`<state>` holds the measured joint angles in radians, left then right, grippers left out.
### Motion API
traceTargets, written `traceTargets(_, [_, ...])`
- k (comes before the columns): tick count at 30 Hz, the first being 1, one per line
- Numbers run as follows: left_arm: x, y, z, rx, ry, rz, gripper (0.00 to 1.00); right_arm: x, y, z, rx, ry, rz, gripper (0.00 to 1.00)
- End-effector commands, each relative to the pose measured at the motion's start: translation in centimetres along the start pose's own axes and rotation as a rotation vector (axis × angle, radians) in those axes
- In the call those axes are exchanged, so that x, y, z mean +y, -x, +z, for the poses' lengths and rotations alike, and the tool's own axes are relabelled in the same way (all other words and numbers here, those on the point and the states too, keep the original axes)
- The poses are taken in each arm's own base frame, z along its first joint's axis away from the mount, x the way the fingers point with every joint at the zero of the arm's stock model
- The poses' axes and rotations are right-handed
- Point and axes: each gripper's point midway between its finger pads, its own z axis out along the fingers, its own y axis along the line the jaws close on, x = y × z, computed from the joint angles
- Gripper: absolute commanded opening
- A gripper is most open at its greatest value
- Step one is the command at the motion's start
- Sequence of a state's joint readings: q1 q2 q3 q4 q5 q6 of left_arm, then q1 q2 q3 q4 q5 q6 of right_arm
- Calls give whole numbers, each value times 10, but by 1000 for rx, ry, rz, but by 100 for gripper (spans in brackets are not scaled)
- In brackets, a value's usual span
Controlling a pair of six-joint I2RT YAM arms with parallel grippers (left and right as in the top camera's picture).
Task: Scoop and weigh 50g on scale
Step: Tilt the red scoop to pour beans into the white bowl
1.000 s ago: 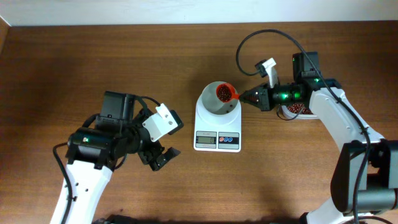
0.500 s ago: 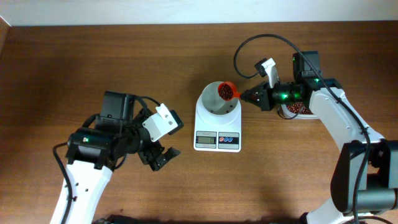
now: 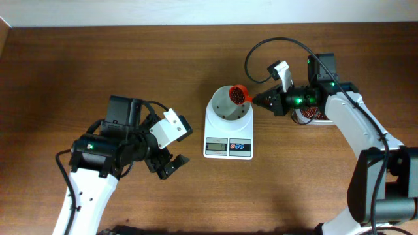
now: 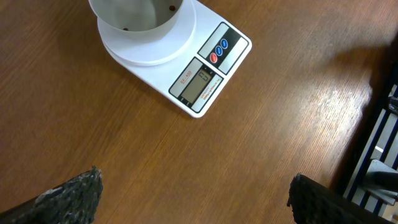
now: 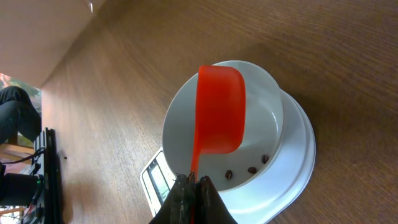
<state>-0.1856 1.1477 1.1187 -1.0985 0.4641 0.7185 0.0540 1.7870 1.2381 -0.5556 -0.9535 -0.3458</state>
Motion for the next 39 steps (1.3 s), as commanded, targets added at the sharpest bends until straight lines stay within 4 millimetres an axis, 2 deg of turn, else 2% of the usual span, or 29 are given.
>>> traceTargets(1, [3, 6, -5, -19, 11, 26, 99, 1, 0, 2, 2, 5, -21, 4])
traceTargets(5, [3, 6, -5, -19, 11, 26, 99, -8, -2, 2, 19, -47, -24, 4])
traceTargets(16, [3, 6, -5, -19, 11, 26, 99, -9, 0, 2, 13, -53, -96, 4])
traceTargets(18, [3, 6, -5, -19, 11, 26, 99, -3, 1, 2, 4, -14, -119, 4])
traceTargets(20, [3, 6, -5, -19, 11, 26, 99, -5, 0, 2, 8, -30, -132, 4])
traceTargets(23, [3, 6, -5, -19, 11, 26, 99, 6, -1, 2, 0, 30, -170, 4])
traceTargets(31, [3, 6, -5, -19, 11, 26, 99, 2, 2, 3, -2, 7, -186, 4])
traceTargets(39, [3, 6, -5, -19, 11, 26, 99, 18, 0, 17, 22, 43, -209, 4])
